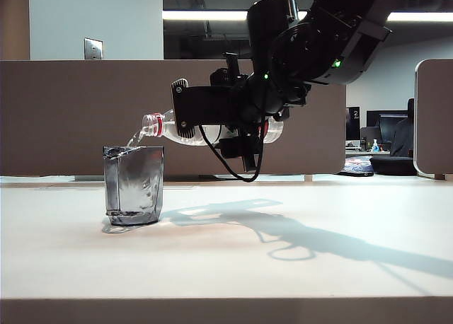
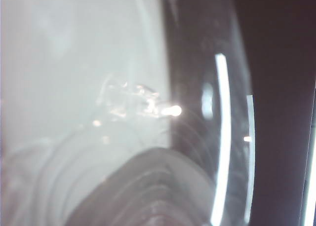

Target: Pick up the mineral water bottle on the table and pour water into the mug until it's half full.

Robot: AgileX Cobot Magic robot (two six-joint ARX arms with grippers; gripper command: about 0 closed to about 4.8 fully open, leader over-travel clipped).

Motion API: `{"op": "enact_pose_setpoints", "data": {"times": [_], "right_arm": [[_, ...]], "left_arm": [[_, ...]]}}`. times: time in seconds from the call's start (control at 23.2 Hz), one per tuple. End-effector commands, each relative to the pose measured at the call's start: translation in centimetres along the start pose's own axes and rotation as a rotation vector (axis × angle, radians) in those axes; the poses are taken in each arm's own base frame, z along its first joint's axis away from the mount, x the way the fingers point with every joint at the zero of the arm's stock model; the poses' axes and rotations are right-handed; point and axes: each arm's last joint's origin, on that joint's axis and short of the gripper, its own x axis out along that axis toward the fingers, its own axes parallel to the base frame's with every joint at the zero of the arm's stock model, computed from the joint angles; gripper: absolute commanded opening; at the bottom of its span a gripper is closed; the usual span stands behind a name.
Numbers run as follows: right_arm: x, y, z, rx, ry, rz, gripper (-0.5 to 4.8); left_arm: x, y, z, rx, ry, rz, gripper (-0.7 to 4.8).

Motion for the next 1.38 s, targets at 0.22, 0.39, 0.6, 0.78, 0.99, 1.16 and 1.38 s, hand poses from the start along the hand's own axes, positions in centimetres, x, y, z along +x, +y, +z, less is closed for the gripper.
{"op": "enact_pose_setpoints", "data": {"times": [0.22,0.39,0.6,0.78,0.99,1.16,1.38], "right_arm": [[-0.13,-1.35,-0.18,0.01,0.004,-0.074,3.26],[-0.13,-1.33,-0.18,-0.012,0.005,-0.074,3.27],[-0.13,-1.35,-0.18,-0.013,0.005,-0.075,3.26],[-0.13,-1.38,-0.18,-0.012,0.005,-0.078,3.26],[-0.13,-1.38,-0.18,-0.012,0.005,-0.078,3.26],[-0.13,-1.38,-0.18,-0.012,0.005,-0.078,3.26],[-0.13,-1.38,-0.18,-0.012,0.005,-0.078,3.26]], "left_arm": [[-0.02,-0.01,0.17,0.0,-0.01,-0.004,-0.05],[-0.02,-0.01,0.17,0.0,-0.01,-0.003,-0.05],[-0.02,-0.01,0.17,0.0,-0.01,-0.003,-0.05],[-0.02,-0.01,0.17,0.0,-0.01,-0.003,-0.05],[-0.02,-0.01,0.17,0.0,-0.01,-0.004,-0.05],[-0.02,-0.01,0.17,0.0,-0.01,-0.003,-0.05],[-0.02,-0.01,0.17,0.0,-0.01,-0.003,-0.05]]}}
